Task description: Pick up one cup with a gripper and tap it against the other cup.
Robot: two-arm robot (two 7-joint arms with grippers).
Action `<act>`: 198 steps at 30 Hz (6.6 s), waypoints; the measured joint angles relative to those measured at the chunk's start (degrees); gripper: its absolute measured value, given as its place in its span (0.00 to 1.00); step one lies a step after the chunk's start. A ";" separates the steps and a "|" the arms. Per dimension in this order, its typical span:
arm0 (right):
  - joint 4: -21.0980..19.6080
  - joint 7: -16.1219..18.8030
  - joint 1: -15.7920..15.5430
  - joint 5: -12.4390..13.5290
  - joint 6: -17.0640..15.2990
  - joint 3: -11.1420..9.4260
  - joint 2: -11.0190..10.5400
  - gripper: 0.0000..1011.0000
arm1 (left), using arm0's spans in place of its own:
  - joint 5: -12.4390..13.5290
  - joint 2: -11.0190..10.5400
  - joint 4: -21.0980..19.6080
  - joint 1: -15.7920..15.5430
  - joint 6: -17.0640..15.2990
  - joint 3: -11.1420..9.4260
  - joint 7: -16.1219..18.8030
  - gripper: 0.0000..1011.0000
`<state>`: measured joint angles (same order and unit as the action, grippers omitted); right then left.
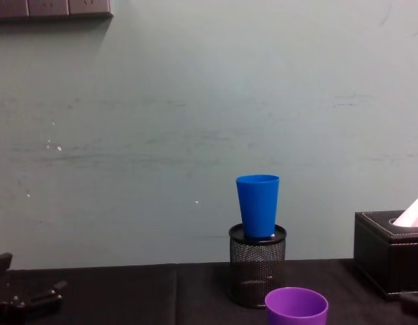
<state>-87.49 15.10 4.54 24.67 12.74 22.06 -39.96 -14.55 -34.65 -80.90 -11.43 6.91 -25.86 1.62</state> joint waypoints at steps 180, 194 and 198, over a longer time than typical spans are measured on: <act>8.58 21.19 24.34 1.47 -17.93 6.56 11.88 0.73 | 0.00 0.00 0.00 0.00 0.00 0.00 0.00 0.99; 8.58 21.19 24.34 1.47 -17.93 6.56 11.88 0.73 | 0.00 0.00 0.00 0.00 0.00 0.00 0.00 0.99; 8.58 21.19 24.34 1.47 -17.92 6.56 11.88 0.73 | 0.00 0.00 0.00 0.00 0.00 0.00 0.00 0.99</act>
<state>-78.91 36.29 28.88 26.15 -5.18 28.62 -28.08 -14.55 -34.65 -80.90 -11.43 6.91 -25.86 1.62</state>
